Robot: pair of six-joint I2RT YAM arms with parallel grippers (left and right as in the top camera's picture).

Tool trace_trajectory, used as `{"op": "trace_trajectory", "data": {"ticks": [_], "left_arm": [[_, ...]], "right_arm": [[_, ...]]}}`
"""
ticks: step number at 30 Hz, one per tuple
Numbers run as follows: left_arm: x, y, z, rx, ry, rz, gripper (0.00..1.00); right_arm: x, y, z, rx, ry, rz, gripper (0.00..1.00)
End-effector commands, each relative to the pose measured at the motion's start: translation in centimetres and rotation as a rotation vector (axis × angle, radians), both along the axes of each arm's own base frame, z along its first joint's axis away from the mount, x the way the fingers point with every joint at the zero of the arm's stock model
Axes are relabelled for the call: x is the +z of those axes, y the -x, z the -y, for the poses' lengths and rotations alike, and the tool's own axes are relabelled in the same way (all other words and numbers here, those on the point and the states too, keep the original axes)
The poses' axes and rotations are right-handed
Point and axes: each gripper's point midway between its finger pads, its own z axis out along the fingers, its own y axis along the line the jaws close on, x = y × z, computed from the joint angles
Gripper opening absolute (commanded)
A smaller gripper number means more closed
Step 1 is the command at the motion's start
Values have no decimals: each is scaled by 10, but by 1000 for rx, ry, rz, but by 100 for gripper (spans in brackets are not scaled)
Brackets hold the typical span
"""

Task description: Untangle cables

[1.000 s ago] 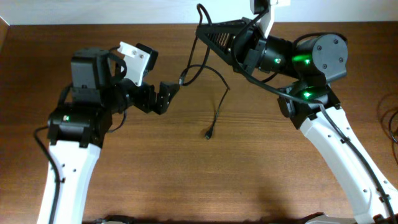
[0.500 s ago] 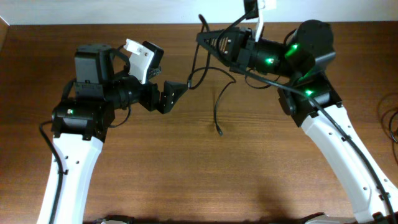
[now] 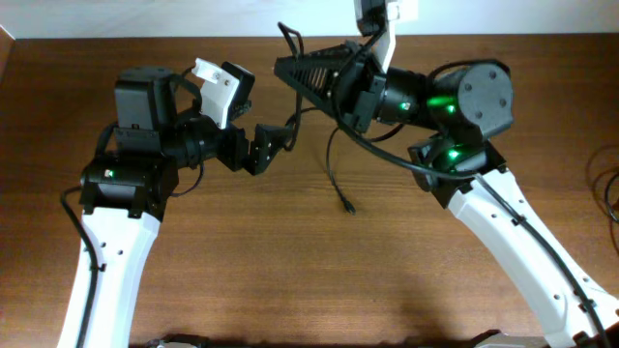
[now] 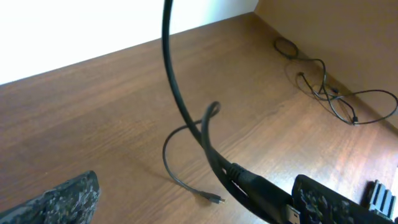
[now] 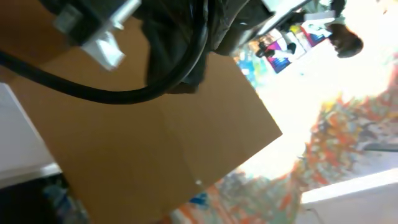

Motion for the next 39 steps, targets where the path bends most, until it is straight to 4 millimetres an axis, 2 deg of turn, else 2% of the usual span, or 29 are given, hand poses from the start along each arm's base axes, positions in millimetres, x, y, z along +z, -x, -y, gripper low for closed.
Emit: {"op": "trace_trajectory", "data": {"ticks": [1, 4, 7, 10, 13, 16, 18, 20, 22, 23, 27, 29, 30, 32, 35, 36, 38, 39], "left_arm": [[4, 3, 3, -15, 13, 5, 99], [4, 3, 3, -15, 13, 6, 99], [5, 3, 3, -17, 15, 6, 99], [7, 5, 6, -38, 30, 8, 99], [7, 5, 6, -38, 30, 7, 99], [6, 6, 6, -38, 30, 0, 99], [6, 6, 6, -38, 29, 1, 99], [6, 6, 6, -38, 30, 3, 99], [6, 6, 6, -38, 30, 4, 99], [6, 6, 6, -38, 30, 4, 99], [6, 6, 6, -38, 30, 3, 99], [5, 6, 6, -37, 29, -1, 99], [5, 7, 6, -37, 29, -4, 99], [2, 8, 6, -37, 28, -19, 99], [2, 9, 6, -37, 27, -25, 99], [2, 9, 6, -37, 27, -25, 99], [2, 9, 6, -37, 28, -25, 99], [1, 9, 6, -37, 27, -29, 99]], "right_arm": [[10, 12, -5, 42, -20, -20, 4], [18, 14, -2, 44, -52, -24, 4], [38, 23, 7, 50, -136, 15, 4], [45, 29, 10, 65, -160, 33, 4], [74, 52, 30, 75, -293, 167, 4], [76, 51, 33, 68, -309, 169, 4], [61, 41, 22, 79, -232, 119, 4], [23, 31, 3, 88, -59, 124, 4], [-8, 32, -7, 123, 66, 190, 4], [-20, 31, -5, 144, 113, 216, 4], [-26, 10, 14, 91, 139, 195, 4], [-31, -17, 37, 9, 157, 155, 4], [-31, -32, 55, -48, 162, 151, 4], [-33, -63, 107, -171, 185, 136, 4], [-48, -89, 218, -336, 277, 137, 4], [-57, -96, 270, -429, 310, 137, 4], [-71, -105, 359, -623, 326, 79, 4], [-86, -101, 435, -784, 329, 28, 4]]}}
